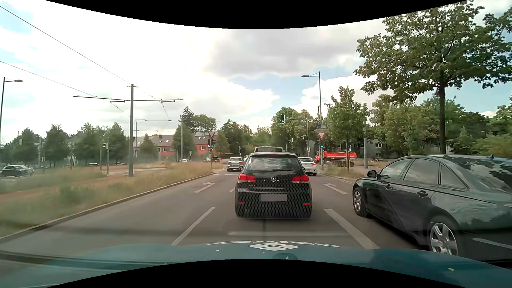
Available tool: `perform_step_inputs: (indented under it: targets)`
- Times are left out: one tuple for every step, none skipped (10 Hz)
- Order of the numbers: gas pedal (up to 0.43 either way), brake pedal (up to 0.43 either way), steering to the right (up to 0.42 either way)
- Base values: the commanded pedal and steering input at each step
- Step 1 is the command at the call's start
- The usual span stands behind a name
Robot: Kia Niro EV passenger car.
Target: Follow the waypoints while adhering to traffic rules and regulations
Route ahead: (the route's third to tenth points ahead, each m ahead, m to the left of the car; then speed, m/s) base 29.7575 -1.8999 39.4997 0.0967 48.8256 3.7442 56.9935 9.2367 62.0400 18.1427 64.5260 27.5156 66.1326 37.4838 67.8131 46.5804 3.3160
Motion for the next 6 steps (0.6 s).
perform_step_inputs:
  targets:
    - [0.169, 0.000, 0.004]
    - [0.169, 0.000, 0.004]
    - [0.189, 0.000, 0.004]
    - [0.189, 0.000, 0.005]
    - [0.189, 0.000, 0.005]
    - [0.189, 0.000, 0.004]
